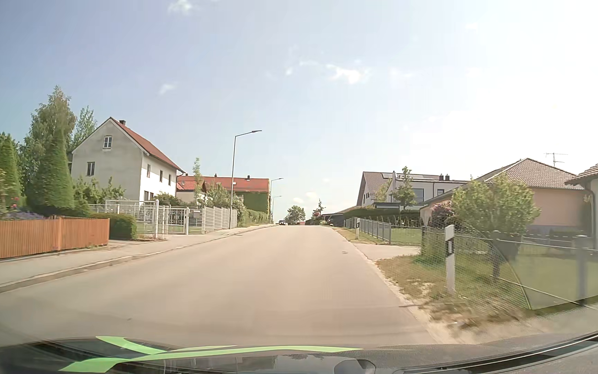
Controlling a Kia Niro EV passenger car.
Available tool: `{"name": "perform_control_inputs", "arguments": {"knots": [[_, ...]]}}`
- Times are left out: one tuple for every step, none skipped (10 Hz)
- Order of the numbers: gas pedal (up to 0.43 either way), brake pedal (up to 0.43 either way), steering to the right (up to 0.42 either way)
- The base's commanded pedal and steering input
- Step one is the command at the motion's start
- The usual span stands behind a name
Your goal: Follow the waypoints while adhering to traffic rules and regulations
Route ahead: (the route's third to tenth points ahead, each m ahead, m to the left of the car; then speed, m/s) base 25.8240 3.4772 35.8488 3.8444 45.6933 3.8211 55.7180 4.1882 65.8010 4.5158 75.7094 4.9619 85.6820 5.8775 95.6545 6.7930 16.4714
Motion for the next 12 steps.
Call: {"name": "perform_control_inputs", "arguments": {"knots": [[0.189, 0.0, -0.005], [0.189, 0.0, -0.005], [0.189, 0.0, -0.003], [0.189, 0.0, -0.001], [0.189, 0.0, 0.001], [0.189, 0.0, 0.001], [0.189, 0.0, 0.001], [0.189, 0.0, 0.001], [0.189, 0.0, -0.001], [0.189, 0.0, -0.002], [0.189, 0.0, -0.002], [0.189, 0.0, -0.003]]}}
